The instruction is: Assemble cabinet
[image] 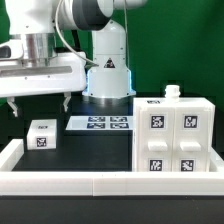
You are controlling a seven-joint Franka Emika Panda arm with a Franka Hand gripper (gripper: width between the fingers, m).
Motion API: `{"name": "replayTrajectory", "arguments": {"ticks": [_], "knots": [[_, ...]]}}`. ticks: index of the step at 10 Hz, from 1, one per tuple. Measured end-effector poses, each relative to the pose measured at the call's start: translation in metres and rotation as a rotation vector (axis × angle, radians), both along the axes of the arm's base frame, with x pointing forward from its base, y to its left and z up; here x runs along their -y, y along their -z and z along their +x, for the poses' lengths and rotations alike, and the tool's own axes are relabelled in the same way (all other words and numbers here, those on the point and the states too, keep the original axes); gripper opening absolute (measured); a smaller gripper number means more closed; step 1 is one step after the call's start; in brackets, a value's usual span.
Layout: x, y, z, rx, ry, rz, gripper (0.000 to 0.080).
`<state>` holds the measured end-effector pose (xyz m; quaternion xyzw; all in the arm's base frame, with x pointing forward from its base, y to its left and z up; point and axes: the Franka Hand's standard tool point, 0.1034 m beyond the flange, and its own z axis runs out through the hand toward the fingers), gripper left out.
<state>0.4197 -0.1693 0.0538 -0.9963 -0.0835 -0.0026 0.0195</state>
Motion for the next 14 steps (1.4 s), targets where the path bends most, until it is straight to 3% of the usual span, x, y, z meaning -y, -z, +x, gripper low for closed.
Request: {"name": "replayTrajectory", "arguments": {"ticks": [3, 7, 9, 11, 14], "knots": [[0.007, 0.029, -0.017, -0.005, -0.007, -0.031, 0.0797], [0.01, 0.045, -0.022, 0.007, -0.017, -0.058, 0.0797], [0.01, 0.046, -0.022, 0.013, -0.017, -0.065, 0.0797], [0.011, 0.046, -0.022, 0.02, -0.017, -0.07, 0.0559], [0.011, 0.046, -0.022, 0.019, -0.017, -0.07, 0.0561]]}}
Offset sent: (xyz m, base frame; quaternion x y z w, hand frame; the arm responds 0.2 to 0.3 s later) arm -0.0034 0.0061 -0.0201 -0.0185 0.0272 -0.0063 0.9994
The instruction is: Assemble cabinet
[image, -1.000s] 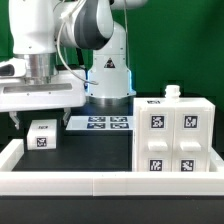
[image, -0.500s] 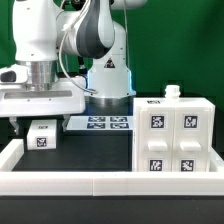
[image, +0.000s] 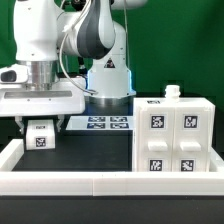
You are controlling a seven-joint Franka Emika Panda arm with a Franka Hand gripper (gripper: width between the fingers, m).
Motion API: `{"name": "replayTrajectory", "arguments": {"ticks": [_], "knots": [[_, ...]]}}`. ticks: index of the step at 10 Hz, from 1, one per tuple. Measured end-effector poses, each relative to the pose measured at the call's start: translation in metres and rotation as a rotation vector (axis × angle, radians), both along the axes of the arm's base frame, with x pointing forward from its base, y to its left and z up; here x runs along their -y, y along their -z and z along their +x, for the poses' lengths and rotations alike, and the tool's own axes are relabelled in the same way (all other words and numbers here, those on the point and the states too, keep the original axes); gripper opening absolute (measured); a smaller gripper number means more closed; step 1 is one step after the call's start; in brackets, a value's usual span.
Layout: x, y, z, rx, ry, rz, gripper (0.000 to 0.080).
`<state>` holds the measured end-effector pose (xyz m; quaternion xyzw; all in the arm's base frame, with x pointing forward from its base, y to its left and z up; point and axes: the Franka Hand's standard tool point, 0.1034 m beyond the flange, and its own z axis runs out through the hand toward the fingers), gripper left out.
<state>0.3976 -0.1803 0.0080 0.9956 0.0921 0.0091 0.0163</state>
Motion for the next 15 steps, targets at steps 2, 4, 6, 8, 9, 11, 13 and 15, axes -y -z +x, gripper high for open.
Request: {"name": "replayTrajectory", "arguments": {"ticks": [2, 4, 6, 8, 9, 11, 13, 15], "knots": [[0.0, -0.001, 0.001, 0.001, -0.006, -0.001, 0.0561], [-0.002, -0.034, 0.017, 0.039, -0.03, 0.006, 0.0561], [-0.015, -0.068, 0.033, 0.092, -0.059, 0.006, 0.0561], [-0.044, -0.103, 0.052, 0.111, -0.031, 0.042, 0.0561], [-0.054, -0.117, 0.059, 0.127, -0.044, 0.047, 0.0561], [-0.086, -0.144, 0.079, 0.132, 0.059, 0.082, 0.0561], [-0.127, -0.158, 0.105, 0.139, 0.157, 0.096, 0.0561], [-0.159, -0.162, 0.124, 0.133, 0.273, 0.118, 0.0561]]}}
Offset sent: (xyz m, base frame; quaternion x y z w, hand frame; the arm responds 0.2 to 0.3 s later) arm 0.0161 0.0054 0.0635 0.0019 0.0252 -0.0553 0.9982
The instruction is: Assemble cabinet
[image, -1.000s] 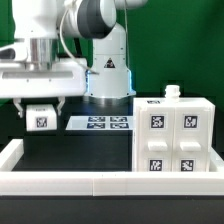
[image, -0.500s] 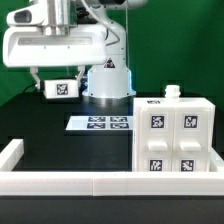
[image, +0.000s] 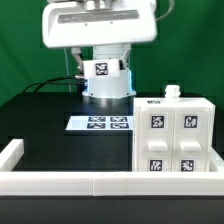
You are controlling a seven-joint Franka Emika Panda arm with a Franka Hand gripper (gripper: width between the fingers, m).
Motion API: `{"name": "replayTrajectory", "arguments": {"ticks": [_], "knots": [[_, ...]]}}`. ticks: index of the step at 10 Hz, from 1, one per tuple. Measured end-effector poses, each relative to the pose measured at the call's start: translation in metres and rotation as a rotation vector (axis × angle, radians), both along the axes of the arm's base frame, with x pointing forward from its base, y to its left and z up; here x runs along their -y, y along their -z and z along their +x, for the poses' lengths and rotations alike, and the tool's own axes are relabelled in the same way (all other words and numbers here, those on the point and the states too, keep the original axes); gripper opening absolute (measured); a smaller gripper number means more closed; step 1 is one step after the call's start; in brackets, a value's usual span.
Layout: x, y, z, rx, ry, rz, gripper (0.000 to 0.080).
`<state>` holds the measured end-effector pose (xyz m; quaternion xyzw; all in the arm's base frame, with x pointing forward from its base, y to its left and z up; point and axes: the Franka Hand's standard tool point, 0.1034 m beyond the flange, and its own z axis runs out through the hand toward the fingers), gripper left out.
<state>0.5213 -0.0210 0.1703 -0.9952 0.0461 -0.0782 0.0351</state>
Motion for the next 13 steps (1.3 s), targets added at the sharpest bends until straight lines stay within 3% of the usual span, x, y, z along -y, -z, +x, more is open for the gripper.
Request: {"name": "replayTrajectory", "arguments": {"ticks": [2, 6, 7, 9, 11, 13], "knots": [[-0.015, -0.003, 0.014, -0.031, 0.031, 0.01, 0.0561], [-0.012, 0.0, 0.011, -0.03, 0.022, 0.007, 0.0561], [-0.018, -0.002, 0.012, -0.04, 0.023, 0.005, 0.0561], [-0.047, -0.014, 0.031, -0.035, -0.004, 0.009, 0.0561], [-0.055, -0.014, 0.041, -0.028, 0.008, 0.023, 0.0561], [-0.075, -0.013, 0.056, -0.017, -0.065, 0.024, 0.0561]]}}
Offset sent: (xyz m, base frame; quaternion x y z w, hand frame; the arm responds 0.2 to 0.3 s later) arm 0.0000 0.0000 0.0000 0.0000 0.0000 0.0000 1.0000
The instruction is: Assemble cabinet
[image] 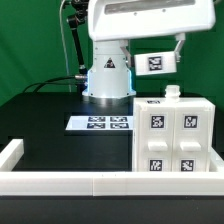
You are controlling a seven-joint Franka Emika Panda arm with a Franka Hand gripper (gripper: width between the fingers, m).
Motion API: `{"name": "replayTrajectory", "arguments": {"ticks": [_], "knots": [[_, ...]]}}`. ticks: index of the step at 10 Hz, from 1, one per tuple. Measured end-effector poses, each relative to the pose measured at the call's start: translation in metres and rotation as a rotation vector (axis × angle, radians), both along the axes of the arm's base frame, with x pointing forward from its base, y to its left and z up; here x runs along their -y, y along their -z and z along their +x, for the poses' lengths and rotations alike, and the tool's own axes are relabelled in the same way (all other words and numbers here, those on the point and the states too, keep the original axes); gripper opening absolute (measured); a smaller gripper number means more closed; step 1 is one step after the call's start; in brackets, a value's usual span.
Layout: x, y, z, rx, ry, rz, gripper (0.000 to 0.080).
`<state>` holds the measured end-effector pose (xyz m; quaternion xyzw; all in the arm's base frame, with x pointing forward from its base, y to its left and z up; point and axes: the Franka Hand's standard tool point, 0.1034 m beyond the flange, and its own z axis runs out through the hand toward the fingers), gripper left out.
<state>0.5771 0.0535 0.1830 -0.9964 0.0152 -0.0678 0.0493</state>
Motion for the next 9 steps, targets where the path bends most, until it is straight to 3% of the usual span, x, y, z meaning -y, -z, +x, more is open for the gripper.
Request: {"name": "replayTrajectory", "arguments": {"ticks": [5, 7, 9], "knots": [[-0.001, 0.003, 0.0, -0.005, -0.003, -0.002, 0.0561], [-0.013, 0.006, 0.016, -0.005, -0.03, 0.003, 0.0561], [-0.014, 0.009, 0.027, 0.0, -0.03, 0.004, 0.0561]]}}
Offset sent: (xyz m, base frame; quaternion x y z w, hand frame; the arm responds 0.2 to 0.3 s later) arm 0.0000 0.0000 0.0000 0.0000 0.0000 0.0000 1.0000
